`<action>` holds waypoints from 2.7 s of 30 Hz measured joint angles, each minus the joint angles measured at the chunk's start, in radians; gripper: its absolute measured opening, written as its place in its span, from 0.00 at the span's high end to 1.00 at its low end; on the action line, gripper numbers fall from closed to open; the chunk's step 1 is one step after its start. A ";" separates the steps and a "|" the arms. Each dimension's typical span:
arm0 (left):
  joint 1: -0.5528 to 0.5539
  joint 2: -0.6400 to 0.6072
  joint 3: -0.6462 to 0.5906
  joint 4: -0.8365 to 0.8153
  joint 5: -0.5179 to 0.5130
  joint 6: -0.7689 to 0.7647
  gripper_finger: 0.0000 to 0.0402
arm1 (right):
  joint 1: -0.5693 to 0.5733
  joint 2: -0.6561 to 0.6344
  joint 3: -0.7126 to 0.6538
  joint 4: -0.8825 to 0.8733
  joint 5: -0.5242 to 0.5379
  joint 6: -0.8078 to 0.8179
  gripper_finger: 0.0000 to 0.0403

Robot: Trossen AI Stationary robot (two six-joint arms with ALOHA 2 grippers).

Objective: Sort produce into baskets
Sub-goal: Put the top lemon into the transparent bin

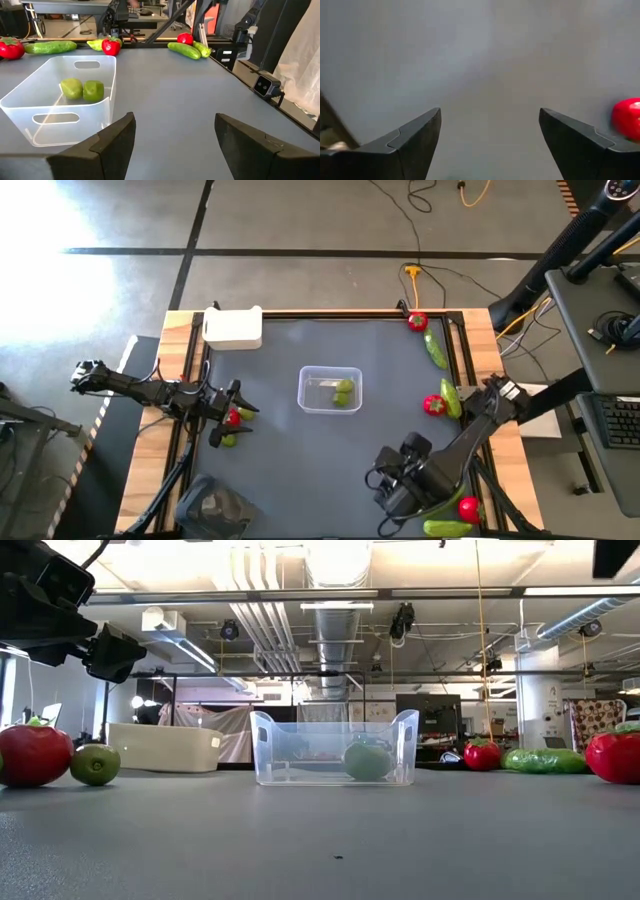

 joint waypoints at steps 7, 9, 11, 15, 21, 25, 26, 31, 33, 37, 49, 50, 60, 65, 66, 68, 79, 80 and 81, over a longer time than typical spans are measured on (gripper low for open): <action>0.000 0.000 0.000 0.000 0.000 0.000 0.37 | -0.005 0.004 -0.012 0.080 0.048 -0.078 0.19; 0.000 0.000 0.000 0.000 0.000 0.000 0.37 | -0.005 0.004 -0.012 0.109 0.079 -0.077 0.19; 0.000 0.000 0.000 0.000 0.000 0.000 0.37 | -0.005 0.004 -0.012 0.142 0.089 -0.086 0.19; 0.000 0.000 0.000 0.000 0.000 0.000 0.37 | -0.017 0.004 -0.012 0.205 0.090 -0.117 0.19; 0.000 0.000 0.000 0.000 0.000 0.000 0.37 | -0.051 0.004 -0.012 0.297 0.097 -0.128 0.19; 0.000 0.011 0.000 0.103 -0.004 -0.025 0.37 | -0.091 0.004 -0.012 0.308 0.124 0.029 0.19; 0.000 0.013 -0.001 0.153 -0.004 -0.079 0.37 | -0.101 0.004 -0.012 0.310 0.120 0.083 0.19; 0.001 0.037 0.000 0.565 0.001 -0.260 0.37 | -0.132 0.004 -0.012 0.353 0.098 0.266 0.19; 0.001 0.050 0.007 0.684 0.035 -0.225 0.37 | -0.142 0.004 -0.012 0.368 0.096 0.273 0.19; 0.000 0.086 0.114 0.568 0.051 -0.175 0.37 | -0.172 0.004 -0.012 0.382 0.096 0.223 0.19; 0.000 0.345 0.646 -0.507 0.052 -0.377 0.37 | -0.203 -0.057 -0.012 0.397 0.126 0.019 0.19; 0.000 0.370 0.678 -0.573 0.049 -0.365 0.37 | -0.202 -0.059 -0.012 0.400 0.137 0.010 0.19; 0.001 0.672 0.810 -0.951 -0.166 -0.380 0.37 | -0.201 -0.061 -0.012 0.404 0.167 -0.036 0.19; 0.001 0.850 0.804 -1.004 -0.155 -0.382 0.36 | -0.195 -0.061 -0.012 0.405 0.165 -0.019 0.19; 0.002 0.881 0.804 -1.017 -0.155 -0.382 0.35 | -0.195 -0.061 -0.012 0.406 0.165 -0.011 0.19; 0.008 0.934 0.804 -1.029 -0.155 -0.382 0.34 | -0.192 -0.061 -0.012 0.406 0.165 0.000 0.19; 0.150 1.129 0.804 -1.026 -0.098 -0.309 0.22 | -0.181 -0.062 -0.012 0.410 0.164 0.085 0.19; 0.161 1.145 0.804 -1.025 -0.098 -0.296 0.22 | -0.181 -0.062 -0.012 0.411 0.163 0.093 0.19; 0.172 1.160 0.804 -1.026 -0.098 -0.284 0.21 | -0.181 -0.062 -0.012 0.413 0.163 0.098 0.19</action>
